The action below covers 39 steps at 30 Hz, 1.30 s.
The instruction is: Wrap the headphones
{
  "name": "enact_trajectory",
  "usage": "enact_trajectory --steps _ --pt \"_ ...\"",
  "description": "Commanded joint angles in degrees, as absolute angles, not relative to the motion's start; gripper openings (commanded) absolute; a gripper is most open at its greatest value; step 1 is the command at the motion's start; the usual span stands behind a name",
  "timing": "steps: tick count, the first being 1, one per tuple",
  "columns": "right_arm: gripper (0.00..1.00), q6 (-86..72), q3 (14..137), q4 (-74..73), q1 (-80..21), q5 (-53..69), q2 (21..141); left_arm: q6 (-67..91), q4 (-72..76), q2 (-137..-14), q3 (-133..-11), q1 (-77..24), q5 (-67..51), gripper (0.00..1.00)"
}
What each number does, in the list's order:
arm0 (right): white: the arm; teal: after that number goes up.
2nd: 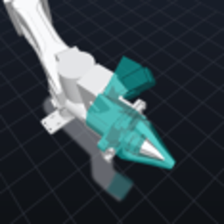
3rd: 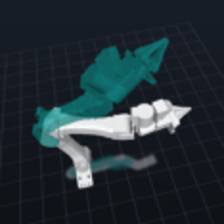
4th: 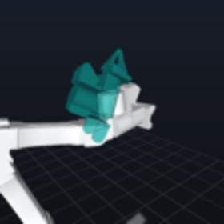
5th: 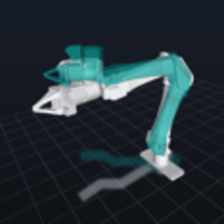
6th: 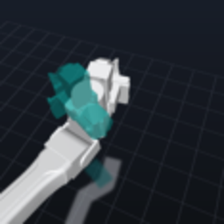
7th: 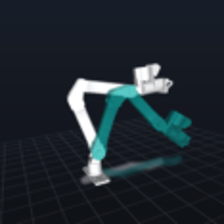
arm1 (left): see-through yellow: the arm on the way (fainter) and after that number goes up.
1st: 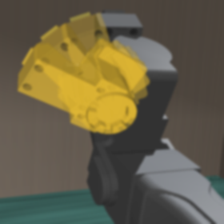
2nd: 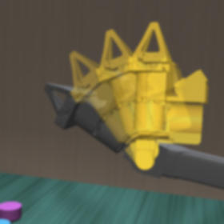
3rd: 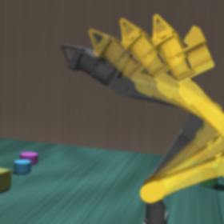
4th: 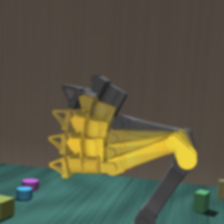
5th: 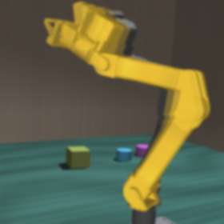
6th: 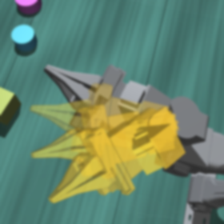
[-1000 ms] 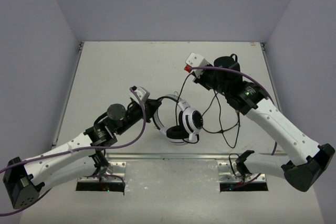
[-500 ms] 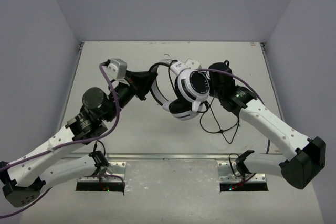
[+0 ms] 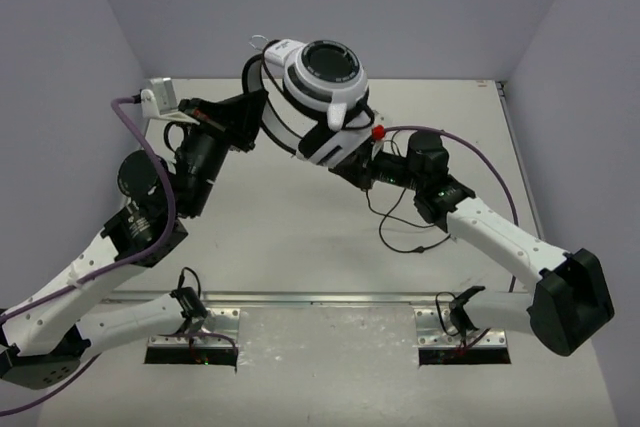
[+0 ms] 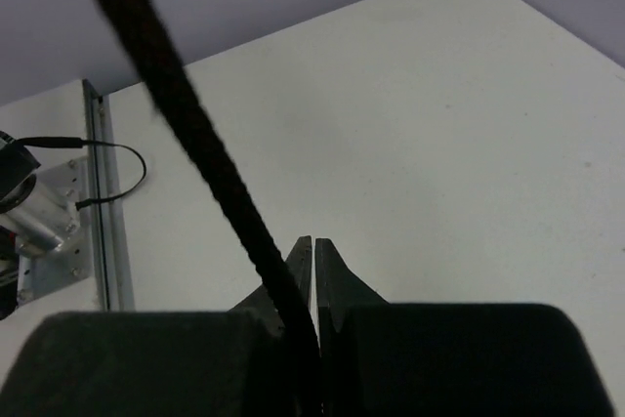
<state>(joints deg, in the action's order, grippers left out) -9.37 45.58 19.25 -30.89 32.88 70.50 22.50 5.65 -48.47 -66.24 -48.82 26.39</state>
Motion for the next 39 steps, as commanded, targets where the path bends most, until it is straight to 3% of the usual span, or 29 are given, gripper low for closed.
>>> enact_trajectory --steps 1,8,13,18,23,32,39 --pt "0.01 -14.5 41.9 27.8 -31.0 36.9 71.0 27.0 5.0 -53.1 -77.0 -49.2 42.1 0.0" --pt "0.01 -11.5 34.0 24.5 -32.5 34.2 64.2 25.2 -12.7 -77.5 -100.2 -42.5 44.4 0.0" --pt "0.01 -8.0 34.1 16.9 -33.7 33.4 58.9 27.4 -17.2 -83.5 -104.2 -38.5 43.2 0.0" --pt "0.01 -5.5 38.5 7.4 -36.1 34.9 55.3 30.0 -20.5 -87.3 -105.6 -37.9 49.7 0.0" --pt "0.01 -0.8 44.4 -1.4 -42.2 31.3 53.7 30.8 -21.1 -88.4 -99.5 -37.9 57.7 0.0" --pt "0.02 7.5 63.4 -21.9 -45.9 23.1 63.1 40.1 -26.6 -87.9 -82.3 -38.1 59.2 0.0" --pt "0.05 15.5 77.8 -36.0 -46.0 15.2 71.0 32.2 -8.6 -76.9 -59.0 -40.7 53.9 0.0"
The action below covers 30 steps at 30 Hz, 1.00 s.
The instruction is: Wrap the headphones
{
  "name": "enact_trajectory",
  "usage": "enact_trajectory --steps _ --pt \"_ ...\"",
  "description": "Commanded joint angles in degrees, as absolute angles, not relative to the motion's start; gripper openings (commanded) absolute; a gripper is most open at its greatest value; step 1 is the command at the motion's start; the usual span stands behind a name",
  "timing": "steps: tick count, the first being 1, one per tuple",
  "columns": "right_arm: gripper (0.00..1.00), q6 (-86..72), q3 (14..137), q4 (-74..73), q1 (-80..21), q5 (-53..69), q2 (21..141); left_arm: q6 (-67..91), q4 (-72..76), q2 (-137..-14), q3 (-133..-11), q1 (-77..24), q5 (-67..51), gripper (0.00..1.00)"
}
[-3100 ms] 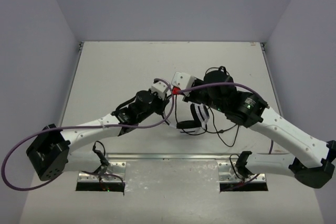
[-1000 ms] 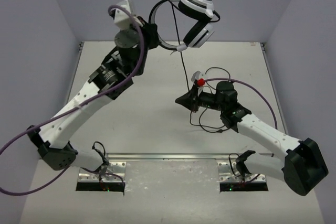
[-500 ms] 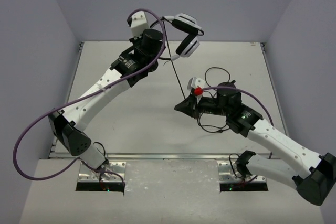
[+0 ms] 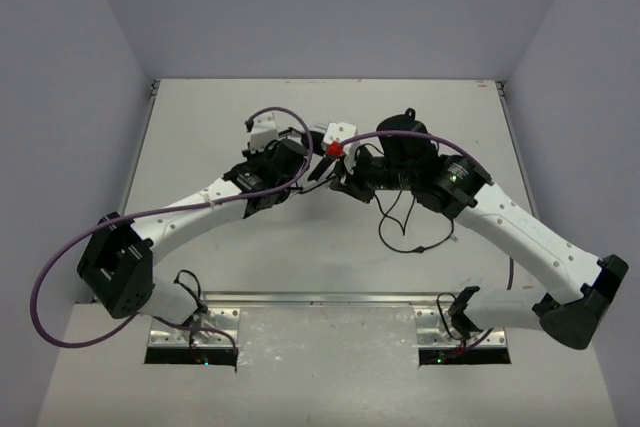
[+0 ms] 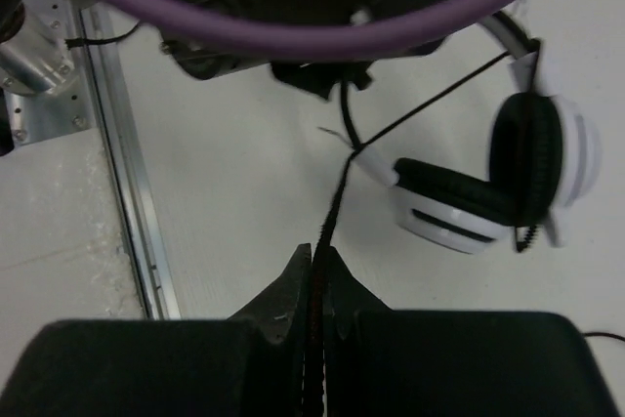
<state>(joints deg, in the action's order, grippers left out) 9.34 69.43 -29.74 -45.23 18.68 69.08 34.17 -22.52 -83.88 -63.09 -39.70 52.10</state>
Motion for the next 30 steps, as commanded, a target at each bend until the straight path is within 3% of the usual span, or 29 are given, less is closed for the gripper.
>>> enact_trajectory --steps 1,11,24,30 --pt "0.03 17.6 80.7 -37.6 -46.0 12.4 72.1 32.1 -8.3 -75.0 -57.6 -41.4 54.0 0.0" --pt "0.01 22.7 80.3 -28.7 -46.0 -3.5 71.8 21.0 5.6 -66.1 -40.3 -46.6 43.8 0.0" --pt "0.02 15.8 97.5 -35.1 -47.5 7.2 80.8 22.3 0.1 -70.0 -43.8 -50.0 44.7 0.0" --pt "0.01 11.3 92.1 -31.1 -48.7 14.3 78.9 27.5 -11.8 -72.2 -51.9 -49.9 47.5 0.0"
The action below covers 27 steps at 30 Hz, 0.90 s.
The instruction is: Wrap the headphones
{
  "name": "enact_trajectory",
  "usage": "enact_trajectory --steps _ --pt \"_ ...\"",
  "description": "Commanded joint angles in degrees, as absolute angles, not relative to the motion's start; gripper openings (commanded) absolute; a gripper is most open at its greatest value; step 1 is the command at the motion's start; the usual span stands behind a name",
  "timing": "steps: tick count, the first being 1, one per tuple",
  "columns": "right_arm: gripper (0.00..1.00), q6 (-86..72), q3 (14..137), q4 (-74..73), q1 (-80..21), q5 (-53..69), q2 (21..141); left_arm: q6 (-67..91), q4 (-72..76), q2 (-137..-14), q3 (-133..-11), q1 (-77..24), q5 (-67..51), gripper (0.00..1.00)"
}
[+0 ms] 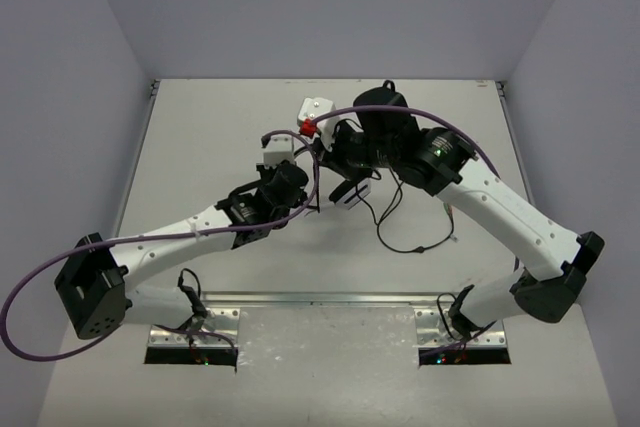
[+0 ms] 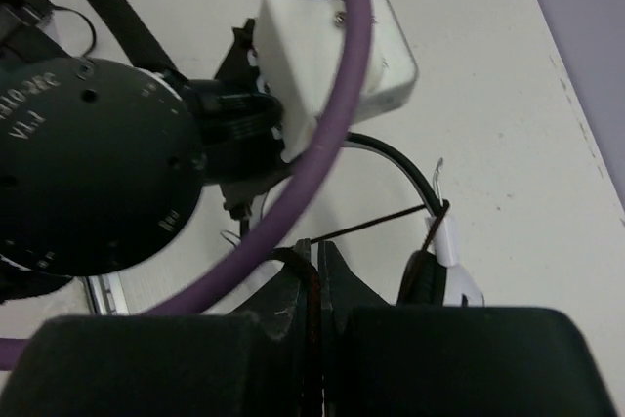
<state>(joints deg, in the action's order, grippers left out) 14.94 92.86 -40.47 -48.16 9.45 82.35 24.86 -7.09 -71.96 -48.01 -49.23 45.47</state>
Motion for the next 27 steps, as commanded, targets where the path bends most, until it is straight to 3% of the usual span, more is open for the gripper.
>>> enact_trajectory --steps 1,6,13,17,20,23,27 --pt "0.01 10.6 91.2 -29.3 -48.8 15.0 78.4 28.2 -12.6 -72.3 -53.3 -49.9 47.6 0.0" --pt "0.01 9.2 90.1 -26.6 -48.7 14.4 76.1 29.2 -13.6 -72.0 -55.0 -50.0 48.8 0.0" --pt "0.01 13.8 99.0 -33.0 -46.5 2.3 81.3 17.9 9.8 -62.7 -38.9 -50.4 37.8 0.0" --pt "0.02 16.5 102.3 -35.2 -43.3 2.2 83.8 15.2 14.4 -58.1 -33.6 -50.4 36.0 0.0" --pt "0.09 20.6 105.7 -39.7 -43.3 -1.9 86.9 12.3 16.4 -56.3 -31.6 -50.4 35.6 0.0" --pt "0.02 24.0 105.6 -40.6 -43.3 -7.8 88.0 9.8 16.6 -54.5 -30.9 -51.1 37.9 0.0" --pt "0.01 28.7 102.5 -37.7 -43.0 -16.1 88.9 5.6 17.3 -53.9 -30.5 -52.6 36.8 0.0"
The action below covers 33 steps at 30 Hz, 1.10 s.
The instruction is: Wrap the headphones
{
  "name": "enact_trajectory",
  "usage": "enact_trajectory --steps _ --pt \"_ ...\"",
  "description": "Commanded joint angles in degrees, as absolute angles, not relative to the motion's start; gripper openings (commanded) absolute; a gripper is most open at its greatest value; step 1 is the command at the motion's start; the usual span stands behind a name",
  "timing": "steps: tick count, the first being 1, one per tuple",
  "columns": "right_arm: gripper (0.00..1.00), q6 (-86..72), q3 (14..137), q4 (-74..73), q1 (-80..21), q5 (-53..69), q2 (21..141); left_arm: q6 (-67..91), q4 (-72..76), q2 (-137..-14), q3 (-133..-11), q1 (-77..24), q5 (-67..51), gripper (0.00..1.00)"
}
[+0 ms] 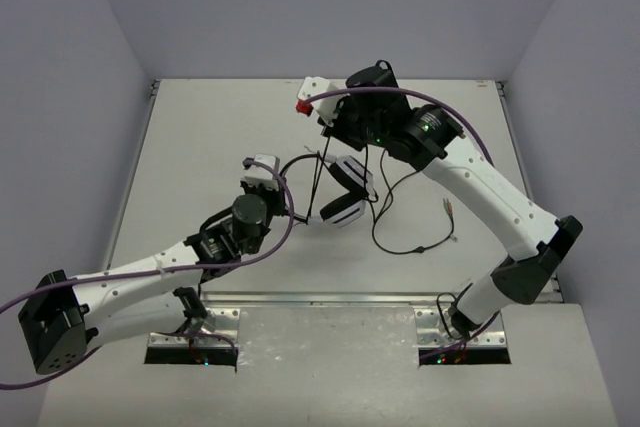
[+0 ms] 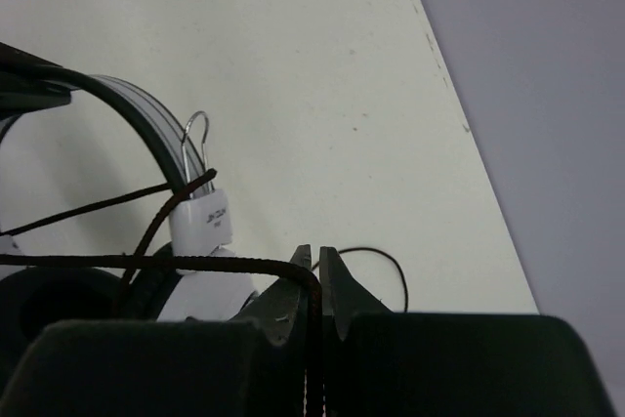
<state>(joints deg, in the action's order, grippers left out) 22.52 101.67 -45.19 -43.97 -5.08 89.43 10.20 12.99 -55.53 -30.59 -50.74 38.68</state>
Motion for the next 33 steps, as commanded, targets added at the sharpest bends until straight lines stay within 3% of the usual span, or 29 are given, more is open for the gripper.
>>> enact_trajectory --steps 1,5,8,10,12,16,18,20,25,27,33 --pt "0.01 28.3 101.6 -37.4 -42.6 -14.5 89.0 5.6 17.9 -53.7 -30.4 -53.0 35.3 0.01" --pt "0.02 26.2 97.0 -28.3 -40.7 -15.3 87.5 4.2 17.9 -52.2 -30.1 -53.2 29.4 0.0" --pt "0.1 23.9 97.0 -26.4 -38.4 -21.3 87.6 4.1 15.9 -52.1 -31.7 -55.4 37.0 0.0" --pt "0.02 18.0 103.5 -32.6 -35.3 -14.9 90.0 5.6 13.0 -51.4 -32.9 -56.4 44.3 0.0" --pt "0.01 15.0 105.2 -36.8 -34.4 -11.7 91.1 5.7 12.4 -50.2 -32.8 -57.0 45.9 0.0" --pt "0.01 17.6 104.8 -38.2 -34.1 -10.0 92.6 4.7 12.5 -45.7 -33.1 -57.2 39.2 0.0" --pt "0.01 20.3 101.5 -35.9 -34.1 -16.1 92.8 5.1 11.1 -45.5 -34.3 -57.2 36.1 0.0" --pt "0.01 22.1 97.3 -32.0 -33.8 -22.6 91.9 8.2 6.5 -46.6 -37.3 -57.2 42.8 0.0" --pt "0.01 19.2 95.3 -32.3 -32.8 -24.0 87.6 11.7 -0.9 -49.1 -41.7 -57.4 55.6 0.0" --pt "0.01 16.3 98.2 -35.1 -32.8 -20.7 86.8 13.4 -5.2 -51.3 -43.0 -57.5 60.2 0.0" --pt "0.01 10.5 110.7 -46.7 -33.2 -11.0 88.1 11.9 -1.8 -54.9 -42.3 -57.5 56.9 0.0"
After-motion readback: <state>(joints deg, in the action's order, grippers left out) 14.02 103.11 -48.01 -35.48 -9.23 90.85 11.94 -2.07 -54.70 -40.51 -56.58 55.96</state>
